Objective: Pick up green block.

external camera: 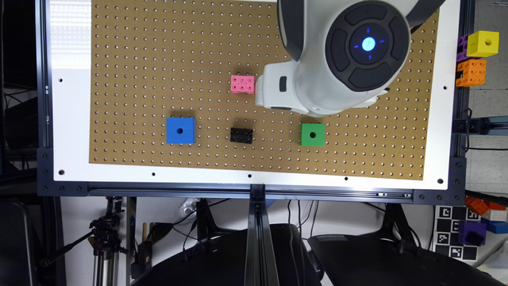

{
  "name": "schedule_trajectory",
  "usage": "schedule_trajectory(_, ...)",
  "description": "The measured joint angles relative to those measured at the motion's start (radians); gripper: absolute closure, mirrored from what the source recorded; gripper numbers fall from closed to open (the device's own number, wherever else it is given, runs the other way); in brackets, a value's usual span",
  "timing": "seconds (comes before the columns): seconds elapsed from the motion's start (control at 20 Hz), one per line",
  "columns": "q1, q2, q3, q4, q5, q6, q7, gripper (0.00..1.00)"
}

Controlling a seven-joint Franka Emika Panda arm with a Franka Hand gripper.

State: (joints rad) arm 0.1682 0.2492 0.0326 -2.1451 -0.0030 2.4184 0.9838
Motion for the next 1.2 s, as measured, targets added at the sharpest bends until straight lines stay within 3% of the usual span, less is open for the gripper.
schedule_trajectory(0.35,0.001,0.003,0.007,0.016,0.0007,0.000,0.000,0.00)
schedule_trajectory(0.45,0.001,0.020,0.012,0.043,0.0008,0.000,0.000,0.00)
schedule_trajectory(0.7,0.001,0.117,0.021,0.160,0.0009,-0.001,0.001,0.00)
schedule_trajectory(0.85,0.003,0.156,0.030,0.204,0.0010,-0.004,0.005,0.00)
schedule_trajectory(1.05,0.005,0.170,0.037,0.210,0.0010,-0.004,0.013,0.00)
schedule_trajectory(1.2,0.005,0.208,0.038,0.212,0.0010,0.023,0.013,0.00)
